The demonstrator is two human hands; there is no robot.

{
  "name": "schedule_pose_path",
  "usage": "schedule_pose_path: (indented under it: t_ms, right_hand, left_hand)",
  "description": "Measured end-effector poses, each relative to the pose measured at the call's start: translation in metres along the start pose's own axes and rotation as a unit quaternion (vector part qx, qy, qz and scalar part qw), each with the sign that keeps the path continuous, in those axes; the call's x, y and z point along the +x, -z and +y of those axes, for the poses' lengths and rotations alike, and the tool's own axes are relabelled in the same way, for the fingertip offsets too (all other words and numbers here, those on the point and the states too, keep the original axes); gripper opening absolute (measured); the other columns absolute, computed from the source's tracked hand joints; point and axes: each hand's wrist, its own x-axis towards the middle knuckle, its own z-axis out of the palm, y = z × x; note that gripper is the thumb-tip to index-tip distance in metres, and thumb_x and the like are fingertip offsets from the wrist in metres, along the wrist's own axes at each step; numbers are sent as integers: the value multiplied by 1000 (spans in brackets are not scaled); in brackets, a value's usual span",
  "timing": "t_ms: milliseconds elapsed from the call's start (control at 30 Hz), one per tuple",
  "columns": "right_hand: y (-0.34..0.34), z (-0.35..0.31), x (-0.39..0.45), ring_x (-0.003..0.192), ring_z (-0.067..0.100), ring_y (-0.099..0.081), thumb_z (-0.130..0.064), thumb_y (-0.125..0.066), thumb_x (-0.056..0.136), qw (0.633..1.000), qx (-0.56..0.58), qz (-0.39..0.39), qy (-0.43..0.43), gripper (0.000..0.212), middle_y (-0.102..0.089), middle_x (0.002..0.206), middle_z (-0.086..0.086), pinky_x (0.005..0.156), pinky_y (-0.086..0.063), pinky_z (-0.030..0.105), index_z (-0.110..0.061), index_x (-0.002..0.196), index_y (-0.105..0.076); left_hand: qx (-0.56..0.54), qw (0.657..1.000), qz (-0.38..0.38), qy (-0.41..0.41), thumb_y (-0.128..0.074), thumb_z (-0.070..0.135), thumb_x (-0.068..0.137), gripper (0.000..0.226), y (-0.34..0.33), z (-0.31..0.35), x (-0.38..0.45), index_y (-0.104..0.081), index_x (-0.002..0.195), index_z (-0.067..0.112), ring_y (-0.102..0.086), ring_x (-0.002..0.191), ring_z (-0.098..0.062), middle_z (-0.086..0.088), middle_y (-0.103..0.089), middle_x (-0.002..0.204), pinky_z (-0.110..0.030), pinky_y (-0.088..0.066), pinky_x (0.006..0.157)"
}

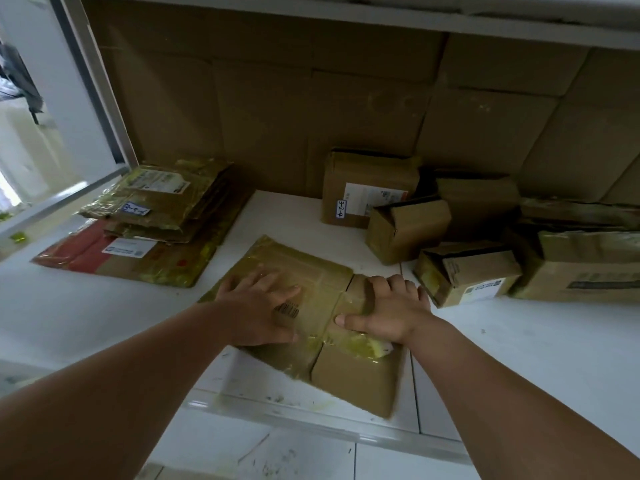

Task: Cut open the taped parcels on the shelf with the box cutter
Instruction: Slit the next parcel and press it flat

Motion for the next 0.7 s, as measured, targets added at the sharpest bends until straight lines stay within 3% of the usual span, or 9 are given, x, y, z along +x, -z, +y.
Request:
schedule_pose_path:
  t_ms: [167, 233, 400, 600, 700]
  right_hand:
    - [11, -5, -10, 139, 33, -29, -98, -45, 47, 999, -21, 6, -27, 124, -31, 151, 7, 109, -26, 49, -28, 148, -30]
    - [15, -4, -12, 133, 31, -39, -92, -53, 53, 999, -1, -15, -42, 114, -41, 145, 7, 107, -33, 47, -23, 143, -39]
    - [25, 5, -18, 93, 18, -64, -42, -79, 75, 967, 249, -47, -29, 40, -67, 103, 2, 86, -55, 36, -14, 100, -65]
    - [28, 4, -33, 100, 22, -62, -25, -63, 91, 955, 290, -56, 28, 20, -64, 111, 3, 87, -54, 38, -22, 110, -57]
    - [31, 2, -36, 97, 20, -64, -21, -62, 93, 947, 318, -33, 45, 22, -66, 108, 2, 84, -56, 37, -19, 115, -59]
  left_hand:
    - [24, 998, 8, 52, -52, 70, 79, 82, 17, 2, -8, -10, 148, 54, -5, 146, -27, 8, -6, 161, -55, -7, 115]
    - [30, 998, -2, 58, -50, 61, 86, 75, 21, 5, -11, -10, 149, 53, -8, 146, -27, 7, -9, 162, -54, -9, 114]
    - [13, 996, 17, 83, -44, 54, 93, 66, 17, 7, -18, -11, 150, 51, -10, 148, -24, 9, -11, 162, -51, -9, 114]
    - [-67, 987, 42, 139, -48, 66, 88, 68, 3, 1, -25, -19, 148, 52, -10, 146, -30, 4, -7, 162, -55, -16, 113]
    - [-119, 977, 56, 169, -49, 70, 86, 68, -2, -4, -32, -21, 146, 56, -8, 145, -33, 3, -4, 162, -55, -19, 113]
